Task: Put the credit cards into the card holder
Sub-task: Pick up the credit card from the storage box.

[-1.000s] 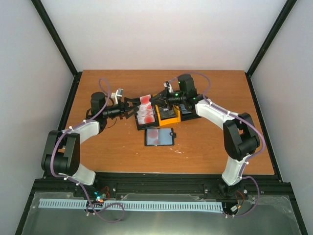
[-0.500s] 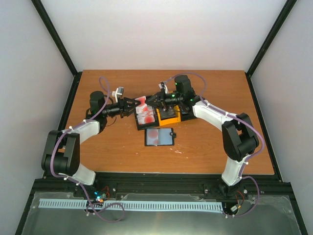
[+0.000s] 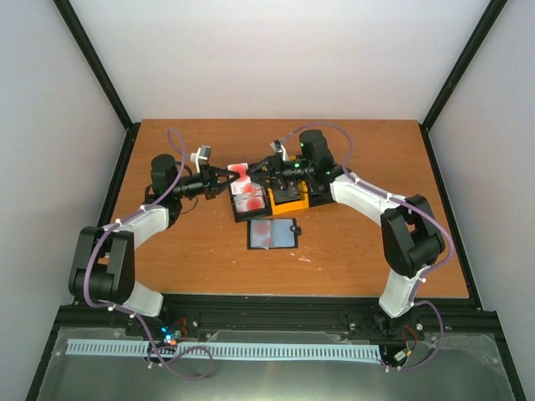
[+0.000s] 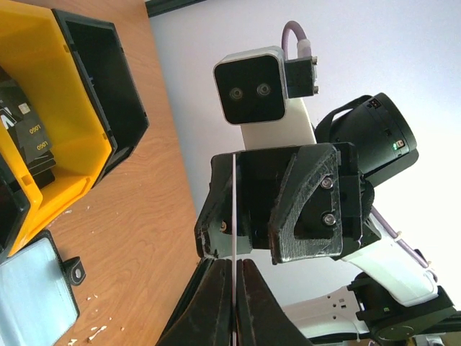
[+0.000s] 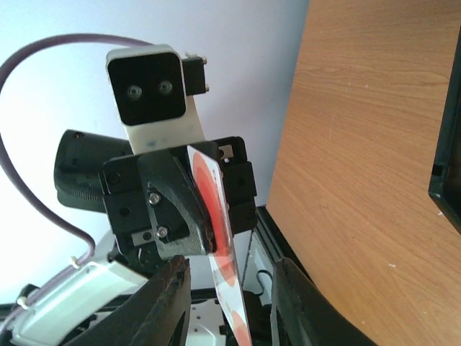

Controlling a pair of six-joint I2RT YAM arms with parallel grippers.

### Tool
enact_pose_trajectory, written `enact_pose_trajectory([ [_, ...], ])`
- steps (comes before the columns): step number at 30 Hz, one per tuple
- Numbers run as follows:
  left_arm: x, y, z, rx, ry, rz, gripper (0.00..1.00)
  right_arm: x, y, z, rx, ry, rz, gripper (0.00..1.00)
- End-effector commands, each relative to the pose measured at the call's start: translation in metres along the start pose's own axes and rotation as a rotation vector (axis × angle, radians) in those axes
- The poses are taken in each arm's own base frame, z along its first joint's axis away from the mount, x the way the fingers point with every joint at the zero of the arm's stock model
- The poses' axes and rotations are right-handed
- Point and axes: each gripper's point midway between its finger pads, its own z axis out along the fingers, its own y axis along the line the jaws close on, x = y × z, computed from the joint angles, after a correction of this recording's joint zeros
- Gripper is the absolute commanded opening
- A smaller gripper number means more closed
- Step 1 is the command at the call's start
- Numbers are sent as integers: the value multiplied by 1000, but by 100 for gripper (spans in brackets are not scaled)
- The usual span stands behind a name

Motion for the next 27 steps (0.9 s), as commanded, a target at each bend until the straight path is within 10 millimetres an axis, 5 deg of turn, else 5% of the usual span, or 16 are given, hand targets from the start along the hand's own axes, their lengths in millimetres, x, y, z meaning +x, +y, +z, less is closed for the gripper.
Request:
enact_pose_trajectory([
  [1, 4, -19, -2, 34, 11, 92, 1, 10, 23, -6, -28, -23, -164, 31],
  [9, 16, -25, -4, 55, 57, 100, 1, 26, 26, 4, -39, 0, -235, 31],
  [13, 23, -22, -6, 55, 68, 92, 1, 26, 27, 4, -55, -6, -233, 4],
  [17, 28, -20, -7, 55, 75, 90, 2, 29, 33, -4, -75, -50, -251, 3],
  [18, 29, -20, -8, 53, 78, 89, 8, 30, 36, -6, -80, -63, -261, 3],
  [23, 30, -12, -10, -4, 51, 108, 69, 37, 37, -19, -52, -112, -289, 3],
  [27, 23, 3, -18, -155, -30, 187, 90, 49, 5, -28, 39, -140, -243, 3],
])
